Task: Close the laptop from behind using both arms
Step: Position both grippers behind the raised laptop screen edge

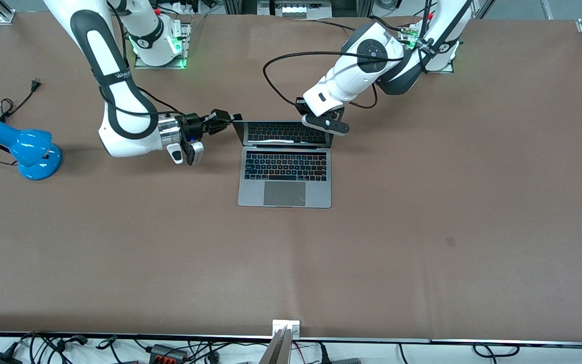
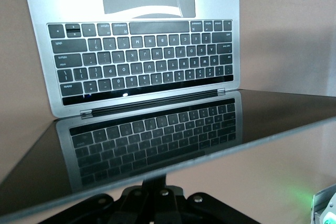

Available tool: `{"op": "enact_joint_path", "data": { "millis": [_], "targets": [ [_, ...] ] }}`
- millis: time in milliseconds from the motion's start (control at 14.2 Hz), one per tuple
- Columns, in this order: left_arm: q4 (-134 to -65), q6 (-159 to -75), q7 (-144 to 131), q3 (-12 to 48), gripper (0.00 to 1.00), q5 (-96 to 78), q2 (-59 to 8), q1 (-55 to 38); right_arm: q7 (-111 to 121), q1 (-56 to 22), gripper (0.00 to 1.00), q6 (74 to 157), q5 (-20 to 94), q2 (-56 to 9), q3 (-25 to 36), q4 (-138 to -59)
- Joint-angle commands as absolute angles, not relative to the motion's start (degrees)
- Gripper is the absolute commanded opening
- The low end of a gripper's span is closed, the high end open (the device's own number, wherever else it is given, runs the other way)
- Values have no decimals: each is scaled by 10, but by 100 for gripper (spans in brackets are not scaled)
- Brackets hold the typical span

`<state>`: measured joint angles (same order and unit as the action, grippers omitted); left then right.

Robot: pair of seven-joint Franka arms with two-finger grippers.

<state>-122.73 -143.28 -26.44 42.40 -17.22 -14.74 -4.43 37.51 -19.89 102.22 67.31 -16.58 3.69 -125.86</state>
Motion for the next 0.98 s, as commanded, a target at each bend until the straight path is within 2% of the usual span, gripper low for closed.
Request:
{"op": "enact_joint_path", "data": {
  "millis": [0,140,281,632,912],
  "targets": [
    [-1216,-1436,-253,426,0,-149,-159,-40,247,-206,0,1058,585,-107,39,-1260],
    [-1216,-1436,-253,426,0,-149,-158,-39,154,-207,0,1066,499,-71,34,-1252],
    [-1216,-1435,-254,427,0,-149,-159,-39,75,-219,0,1070,431,-62,31,-1230],
    [-1216,-1436,-252,426,0,-140,-160,-40,-128,-327,0,1133,304,-70,31,-1197],
    [-1194,-1436,-252,424,0,-127,-178,-40,-172,-352,0,1137,294,-82,31,-1193]
  ]
}}
